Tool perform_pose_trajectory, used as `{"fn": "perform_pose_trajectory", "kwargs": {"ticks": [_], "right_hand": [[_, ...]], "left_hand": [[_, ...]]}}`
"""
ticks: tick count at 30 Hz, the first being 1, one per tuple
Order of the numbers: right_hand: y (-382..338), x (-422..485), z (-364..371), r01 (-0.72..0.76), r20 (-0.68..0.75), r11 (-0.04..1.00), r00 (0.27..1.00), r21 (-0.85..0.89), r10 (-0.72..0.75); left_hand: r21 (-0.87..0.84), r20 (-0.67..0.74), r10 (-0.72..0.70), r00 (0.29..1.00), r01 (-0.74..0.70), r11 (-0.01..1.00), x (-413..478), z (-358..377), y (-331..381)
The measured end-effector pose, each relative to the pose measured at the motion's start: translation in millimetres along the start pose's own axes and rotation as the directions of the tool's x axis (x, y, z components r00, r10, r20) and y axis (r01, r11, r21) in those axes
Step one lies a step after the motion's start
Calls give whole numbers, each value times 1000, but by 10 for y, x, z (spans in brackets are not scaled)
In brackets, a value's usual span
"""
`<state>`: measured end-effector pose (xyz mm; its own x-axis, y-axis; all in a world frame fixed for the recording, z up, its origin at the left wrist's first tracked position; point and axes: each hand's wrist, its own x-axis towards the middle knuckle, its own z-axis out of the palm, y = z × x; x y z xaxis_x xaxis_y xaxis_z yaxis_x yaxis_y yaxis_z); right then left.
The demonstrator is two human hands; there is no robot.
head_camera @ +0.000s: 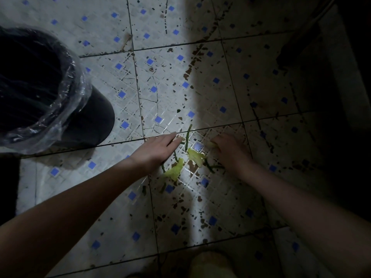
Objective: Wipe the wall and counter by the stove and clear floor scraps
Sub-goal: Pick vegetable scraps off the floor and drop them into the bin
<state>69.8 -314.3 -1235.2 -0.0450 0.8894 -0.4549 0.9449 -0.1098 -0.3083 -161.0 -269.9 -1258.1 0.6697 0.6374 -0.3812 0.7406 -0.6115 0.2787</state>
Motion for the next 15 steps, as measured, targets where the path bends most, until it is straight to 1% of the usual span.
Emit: {"fn": "perform_pose_trajectory", "kwargs": {"ticks": [2, 3, 5, 7, 8, 10, 11, 12, 15], "right_hand": [[1, -2, 4, 5, -7, 1000, 1000, -1, -5], [6, 2, 8, 3, -6, 1000, 1000, 6, -3], [12, 7, 16, 0, 1, 1000, 1000, 22, 0], [11, 6, 10, -3, 10, 1000, 1000, 17, 3], [8, 4, 6, -5, 14, 1000, 1000, 13, 5], [0, 3, -1, -7, 19, 1000, 1000, 12, 7], [-4, 4, -3, -7, 24, 1000, 1000, 8, 7], [-8, 4, -8, -8, 30, 1000, 1000, 3, 8], [0, 9, -1, -12, 37, 1000, 999, 9, 12]], "left_hand": [[-77, 27, -7, 1000, 9, 997, 13, 14, -17], [-80, 41, -3, 999, 6, 997, 42, 13, -11], [-20, 85, 27, 996, -26, 999, 105, 2, 32], [-19, 119, 66, 991, -64, 998, 111, -23, 52], [-8, 103, 96, 990, -95, 995, 89, -14, 38], [33, 26, 160, 987, -161, 986, 41, -5, 31], [21, 13, 170, 985, -170, 985, 30, 12, 15], [19, 19, 163, 986, -163, 986, 38, 16, 19], [-38, 97, 63, 993, -60, 997, 110, 16, 47]]}}
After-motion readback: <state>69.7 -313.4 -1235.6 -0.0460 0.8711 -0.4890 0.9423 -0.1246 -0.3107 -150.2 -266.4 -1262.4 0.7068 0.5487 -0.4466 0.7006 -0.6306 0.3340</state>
